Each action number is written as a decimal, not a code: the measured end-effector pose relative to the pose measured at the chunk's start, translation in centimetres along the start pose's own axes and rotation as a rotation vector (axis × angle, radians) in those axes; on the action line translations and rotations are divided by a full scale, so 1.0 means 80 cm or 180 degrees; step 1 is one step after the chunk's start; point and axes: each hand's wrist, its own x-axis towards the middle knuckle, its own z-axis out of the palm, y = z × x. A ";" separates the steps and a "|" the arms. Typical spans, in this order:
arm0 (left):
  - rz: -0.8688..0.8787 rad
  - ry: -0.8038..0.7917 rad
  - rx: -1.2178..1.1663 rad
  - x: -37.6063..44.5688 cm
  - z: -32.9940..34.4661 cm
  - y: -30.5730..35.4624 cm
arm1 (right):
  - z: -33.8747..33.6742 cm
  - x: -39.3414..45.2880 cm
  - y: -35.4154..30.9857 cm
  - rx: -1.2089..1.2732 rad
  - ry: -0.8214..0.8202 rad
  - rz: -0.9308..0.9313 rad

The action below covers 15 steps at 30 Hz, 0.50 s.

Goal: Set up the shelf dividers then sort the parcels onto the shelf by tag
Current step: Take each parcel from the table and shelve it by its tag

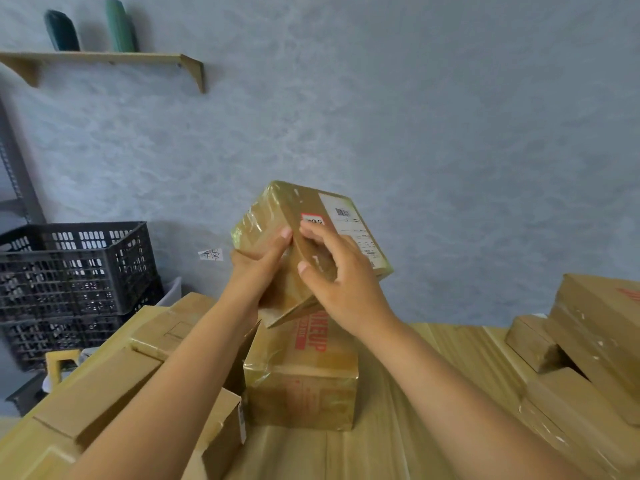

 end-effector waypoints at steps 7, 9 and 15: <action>-0.0050 -0.0143 0.0422 0.000 -0.032 -0.020 | 0.023 -0.018 -0.002 0.0376 -0.0443 0.0071; -0.0017 -0.0236 0.0293 -0.001 -0.041 -0.025 | 0.022 -0.017 0.005 0.0456 -0.0601 0.0164; -0.0067 -0.0348 0.0134 -0.001 -0.060 -0.037 | -0.009 -0.001 0.065 -0.0515 0.0070 0.1119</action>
